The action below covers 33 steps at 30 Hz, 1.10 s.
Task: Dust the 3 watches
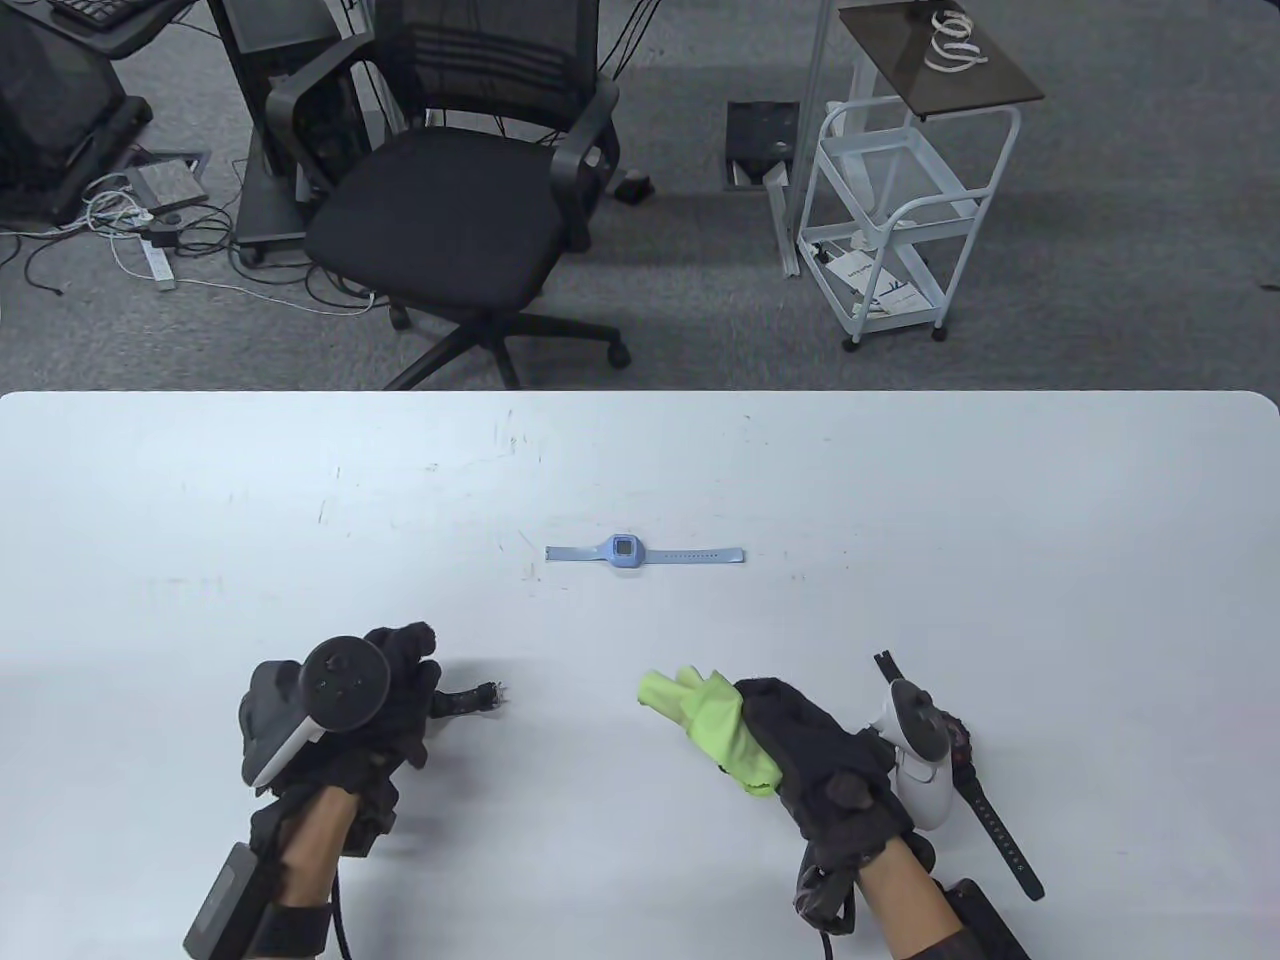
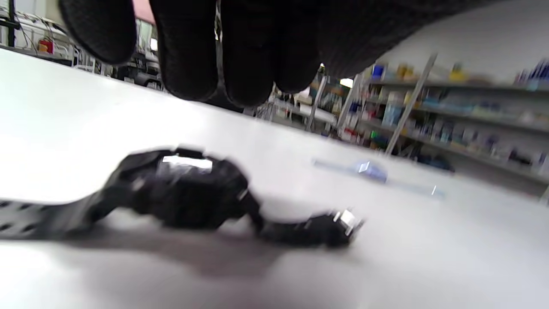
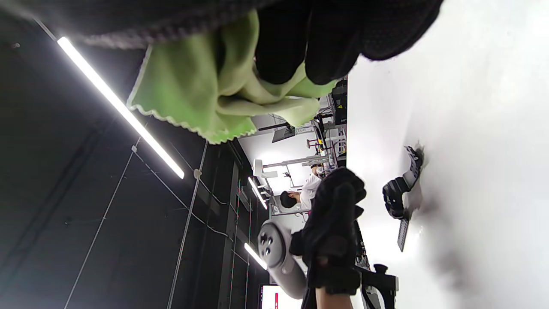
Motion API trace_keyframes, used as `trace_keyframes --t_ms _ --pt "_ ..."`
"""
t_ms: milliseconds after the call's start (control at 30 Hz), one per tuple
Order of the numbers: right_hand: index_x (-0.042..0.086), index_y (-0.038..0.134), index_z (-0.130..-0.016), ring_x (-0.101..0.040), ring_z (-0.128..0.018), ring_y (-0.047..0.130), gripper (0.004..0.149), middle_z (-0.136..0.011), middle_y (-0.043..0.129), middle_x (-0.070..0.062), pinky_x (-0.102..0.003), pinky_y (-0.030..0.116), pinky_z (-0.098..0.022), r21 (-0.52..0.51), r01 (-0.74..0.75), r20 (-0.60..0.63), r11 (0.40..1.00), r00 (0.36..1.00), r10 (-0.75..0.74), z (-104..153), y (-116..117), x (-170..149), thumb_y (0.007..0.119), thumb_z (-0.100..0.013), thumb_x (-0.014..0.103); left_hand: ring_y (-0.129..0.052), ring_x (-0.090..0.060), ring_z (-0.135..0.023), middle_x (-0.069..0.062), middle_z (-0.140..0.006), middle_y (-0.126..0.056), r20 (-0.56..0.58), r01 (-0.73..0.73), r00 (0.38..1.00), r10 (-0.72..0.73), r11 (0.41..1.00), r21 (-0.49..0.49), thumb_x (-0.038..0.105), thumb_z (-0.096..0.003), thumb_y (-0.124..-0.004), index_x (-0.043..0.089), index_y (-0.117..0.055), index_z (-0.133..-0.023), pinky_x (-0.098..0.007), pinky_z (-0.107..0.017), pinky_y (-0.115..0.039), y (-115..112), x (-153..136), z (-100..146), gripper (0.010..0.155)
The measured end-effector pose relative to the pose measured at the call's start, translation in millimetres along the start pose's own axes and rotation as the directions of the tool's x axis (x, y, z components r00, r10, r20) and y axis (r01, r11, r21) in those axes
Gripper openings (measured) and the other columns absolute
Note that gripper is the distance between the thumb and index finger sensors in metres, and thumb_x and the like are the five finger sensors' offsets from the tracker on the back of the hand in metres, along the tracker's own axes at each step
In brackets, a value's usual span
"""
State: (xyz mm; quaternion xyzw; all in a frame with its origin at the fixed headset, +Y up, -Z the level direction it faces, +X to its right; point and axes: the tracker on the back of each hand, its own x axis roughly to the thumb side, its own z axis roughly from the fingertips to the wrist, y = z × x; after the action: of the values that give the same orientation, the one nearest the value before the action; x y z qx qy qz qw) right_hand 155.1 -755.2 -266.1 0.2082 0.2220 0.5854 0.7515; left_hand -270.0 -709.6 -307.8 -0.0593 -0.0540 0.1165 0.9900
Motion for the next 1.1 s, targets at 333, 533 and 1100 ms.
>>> trace_keyframes --t_ms 333,533,1100 --pt "0.020 0.061 -0.105 -0.036 -0.100 0.068 0.045 -0.112 0.061 -0.009 -0.059 0.059 -0.071 0.018 -0.010 -0.010 1.000 1.000 0.010 -1.0 2.2 -0.9 0.064 -0.070 0.048 -0.077 -0.045 -0.097 -0.012 -0.108 -0.079 0.074 0.445 0.894 -0.443 0.853 -0.272 0.045 -0.0515 -0.085 0.019 -0.073 -0.108 -0.073 -0.069 -0.059 -35.3 32.1 -33.5 0.063" --pt "0.020 0.061 -0.105 -0.036 -0.100 0.068 0.045 -0.112 0.061 -0.009 -0.059 0.059 -0.071 0.025 -0.007 -0.024 1.000 1.000 0.007 -1.3 3.6 -3.1 0.063 -0.070 0.048 -0.086 -0.042 -0.092 -0.010 -0.099 -0.088 0.138 0.622 0.779 -0.612 0.723 -0.302 0.042 -0.0494 -0.087 0.017 -0.077 -0.101 -0.070 -0.069 -0.064 -46.3 51.9 -39.4 0.058" --pt "0.020 0.061 -0.106 -0.035 -0.099 0.069 0.045 -0.112 0.060 -0.009 -0.058 0.059 -0.071 0.006 0.009 -0.026 1.000 1.000 -0.009 -0.5 0.7 -1.7 0.063 -0.070 0.047 -0.100 -0.030 -0.067 -0.002 -0.075 -0.099 0.152 0.433 0.899 -0.411 0.885 -0.171 0.036 -0.0427 -0.090 0.028 -0.089 -0.084 -0.059 -0.060 -0.078 -9.7 65.9 -26.2 0.042"
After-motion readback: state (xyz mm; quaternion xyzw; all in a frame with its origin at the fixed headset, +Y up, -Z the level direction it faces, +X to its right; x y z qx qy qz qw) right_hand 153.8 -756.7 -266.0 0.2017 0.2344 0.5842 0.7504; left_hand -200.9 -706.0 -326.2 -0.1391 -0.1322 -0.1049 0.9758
